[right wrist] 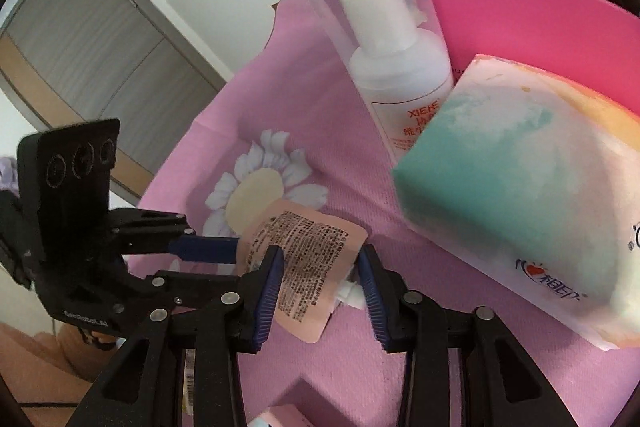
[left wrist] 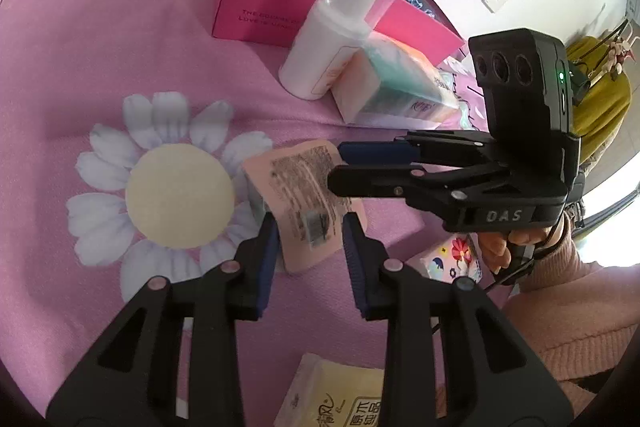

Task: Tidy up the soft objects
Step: 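Move the right tool to the peach sachet and grasp it, then carry the peach sachet into the pink box and open the right tool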

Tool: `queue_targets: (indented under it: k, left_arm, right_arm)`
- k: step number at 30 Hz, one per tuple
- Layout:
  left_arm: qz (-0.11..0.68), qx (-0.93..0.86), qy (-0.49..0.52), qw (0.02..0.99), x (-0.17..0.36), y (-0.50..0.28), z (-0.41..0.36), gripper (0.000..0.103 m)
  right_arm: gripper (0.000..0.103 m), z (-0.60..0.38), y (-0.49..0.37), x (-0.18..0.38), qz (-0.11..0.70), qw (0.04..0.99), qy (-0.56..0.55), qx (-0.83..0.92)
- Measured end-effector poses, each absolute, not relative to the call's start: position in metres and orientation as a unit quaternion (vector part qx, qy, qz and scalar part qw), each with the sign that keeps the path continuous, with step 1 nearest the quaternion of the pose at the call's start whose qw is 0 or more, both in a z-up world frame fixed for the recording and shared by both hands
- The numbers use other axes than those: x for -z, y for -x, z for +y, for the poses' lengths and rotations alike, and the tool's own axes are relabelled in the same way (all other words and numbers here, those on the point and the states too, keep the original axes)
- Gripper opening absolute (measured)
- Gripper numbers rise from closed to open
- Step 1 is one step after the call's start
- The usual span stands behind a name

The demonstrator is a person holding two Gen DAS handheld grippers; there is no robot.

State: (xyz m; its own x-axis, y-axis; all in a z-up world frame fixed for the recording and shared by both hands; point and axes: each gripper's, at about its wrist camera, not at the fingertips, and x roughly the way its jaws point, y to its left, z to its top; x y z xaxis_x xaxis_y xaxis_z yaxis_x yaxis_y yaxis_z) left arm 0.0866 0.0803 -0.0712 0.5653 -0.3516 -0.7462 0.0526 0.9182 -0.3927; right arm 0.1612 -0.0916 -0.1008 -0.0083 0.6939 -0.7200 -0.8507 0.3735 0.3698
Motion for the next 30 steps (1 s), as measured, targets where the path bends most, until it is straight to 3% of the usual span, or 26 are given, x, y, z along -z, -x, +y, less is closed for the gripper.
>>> queue_targets:
  k: [5,15,30]
  left_arm:
    - [0.447,0.121,0.173,0.869,0.07,-0.086,0.08,0.035]
    - [0.429,0.138,0.158,0.878,0.048,-0.09,0.065,0.034]
    - [0.354,0.165,0.108,0.914,-0.025,-0.098,0.048,0.035]
  right_arm:
    - [0.018,-0.102,-0.165,0.102,0.45,0.702,0.072,-0.547]
    - [0.018,-0.128,-0.156,0.075,0.414,0.726,0.059,-0.546]
    - [0.018,-0.161,-0.151,-0.005,0.316,0.773,0.046,-0.548]
